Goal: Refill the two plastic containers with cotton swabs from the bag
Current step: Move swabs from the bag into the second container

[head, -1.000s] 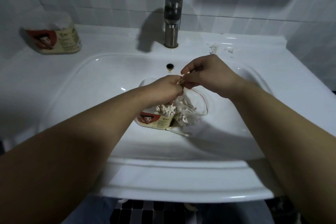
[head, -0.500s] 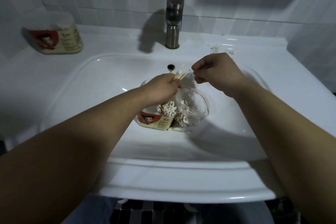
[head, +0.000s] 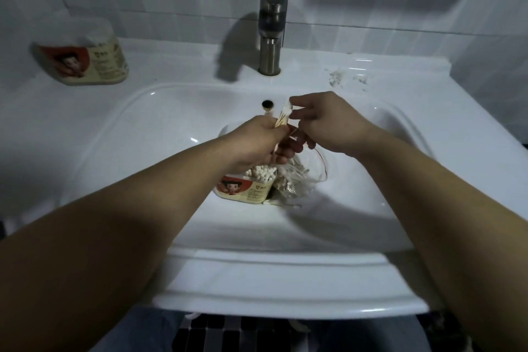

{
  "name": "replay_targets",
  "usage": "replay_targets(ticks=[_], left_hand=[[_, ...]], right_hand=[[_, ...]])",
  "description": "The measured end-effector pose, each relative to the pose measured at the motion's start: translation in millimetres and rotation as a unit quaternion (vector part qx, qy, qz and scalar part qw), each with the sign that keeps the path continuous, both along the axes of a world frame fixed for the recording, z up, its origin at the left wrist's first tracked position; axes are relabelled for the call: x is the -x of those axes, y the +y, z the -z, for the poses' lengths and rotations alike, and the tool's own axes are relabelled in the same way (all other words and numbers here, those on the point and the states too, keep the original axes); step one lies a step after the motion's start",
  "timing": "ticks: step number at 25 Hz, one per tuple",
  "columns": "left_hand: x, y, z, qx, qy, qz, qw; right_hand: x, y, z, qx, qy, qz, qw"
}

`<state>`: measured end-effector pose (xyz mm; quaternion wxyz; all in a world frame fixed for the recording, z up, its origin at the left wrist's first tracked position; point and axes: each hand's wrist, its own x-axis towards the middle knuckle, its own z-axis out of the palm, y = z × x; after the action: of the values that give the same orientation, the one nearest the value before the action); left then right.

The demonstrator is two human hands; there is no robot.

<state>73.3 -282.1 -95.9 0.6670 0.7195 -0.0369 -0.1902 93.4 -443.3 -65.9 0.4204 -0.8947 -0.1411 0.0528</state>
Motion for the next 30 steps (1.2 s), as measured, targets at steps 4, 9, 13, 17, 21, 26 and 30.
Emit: replay_targets(ticks=[4, 9, 13, 17, 21, 26, 30], left_hand=[[-0.2, -0.6, 0.1, -0.025, 0.019, -0.001, 0.999], [-2.0, 2.0, -2.2, -0.018, 0.052, -0.038, 0.998], [0.8, 1.5, -5.9, -0.005, 0.062, -0.008, 0.998], [1.7, -1.0, -6.6, 0.008, 0.056, 0.005, 0.998], [0.7, 0.3, -4.2, 0.017, 0.056, -0.008, 0.998], [-2.5, 4.0, -6.3, 0.0, 0.056, -0.016, 0.998], [-2.1, 3.5, -5.8, -0.012, 0.043, -0.015, 0.999]], right_hand=[[0.9, 2.6, 3.6, 0.017, -0.015, -0.014, 1.0], [-8.8, -5.9, 4.9, -0.029, -0.034, 0.065, 0.997], [-4.0, -1.5, 6.2, -0.026, -0.052, -0.001, 0.998], [-0.4, 4.1, 3.7, -0.027, -0.058, -0.025, 0.998], [3.6, 2.4, 0.6, -0.008, -0.032, -0.065, 0.997], [1.5, 6.2, 3.1, -0.041, -0.02, -0.042, 0.998], [3.5, 6.8, 2.3, -0.029, -0.02, -0.049, 0.998]])
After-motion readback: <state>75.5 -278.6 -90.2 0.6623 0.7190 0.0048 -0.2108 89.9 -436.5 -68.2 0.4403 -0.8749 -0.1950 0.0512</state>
